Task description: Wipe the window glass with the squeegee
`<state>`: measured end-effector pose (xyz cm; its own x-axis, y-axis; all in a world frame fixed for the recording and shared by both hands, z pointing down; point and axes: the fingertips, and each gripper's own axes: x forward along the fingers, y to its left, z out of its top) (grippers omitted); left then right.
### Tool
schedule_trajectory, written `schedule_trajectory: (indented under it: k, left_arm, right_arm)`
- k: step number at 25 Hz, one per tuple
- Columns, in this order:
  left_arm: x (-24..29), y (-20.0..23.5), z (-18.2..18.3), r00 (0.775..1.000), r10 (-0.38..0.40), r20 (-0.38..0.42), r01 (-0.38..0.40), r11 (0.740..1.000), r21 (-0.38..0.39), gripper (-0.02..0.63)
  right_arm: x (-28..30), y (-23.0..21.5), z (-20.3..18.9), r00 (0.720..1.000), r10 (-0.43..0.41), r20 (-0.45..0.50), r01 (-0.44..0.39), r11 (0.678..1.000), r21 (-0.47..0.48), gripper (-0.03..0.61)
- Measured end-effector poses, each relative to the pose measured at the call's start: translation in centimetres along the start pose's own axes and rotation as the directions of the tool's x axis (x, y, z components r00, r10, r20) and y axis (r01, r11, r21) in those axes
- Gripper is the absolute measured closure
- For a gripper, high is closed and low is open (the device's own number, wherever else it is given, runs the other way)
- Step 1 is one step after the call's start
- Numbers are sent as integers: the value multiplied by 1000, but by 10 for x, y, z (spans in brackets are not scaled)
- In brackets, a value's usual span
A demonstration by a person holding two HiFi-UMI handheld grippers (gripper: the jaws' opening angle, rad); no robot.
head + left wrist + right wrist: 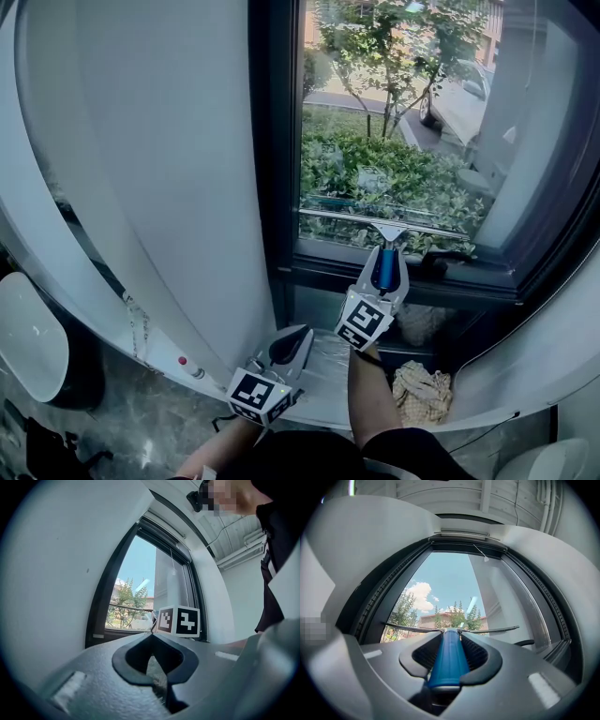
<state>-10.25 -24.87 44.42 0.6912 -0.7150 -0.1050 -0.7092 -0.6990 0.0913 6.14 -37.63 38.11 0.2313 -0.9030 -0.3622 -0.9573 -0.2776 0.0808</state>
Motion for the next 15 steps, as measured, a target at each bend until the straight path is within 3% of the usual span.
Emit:
schedule_trajectory:
  k: [11, 15]
  left_arm:
    - [-1, -4, -2, 1000, -14, -8, 14, 1000, -5, 614]
    - [2, -5, -1, 1000, -20, 0, 20, 1000, -6, 614]
  right_arm:
    - [-3, 2, -7, 999, 14, -30, -14, 1000, -13, 451]
    - [-6, -4, 7, 1000, 16, -7, -16, 1000, 7, 451]
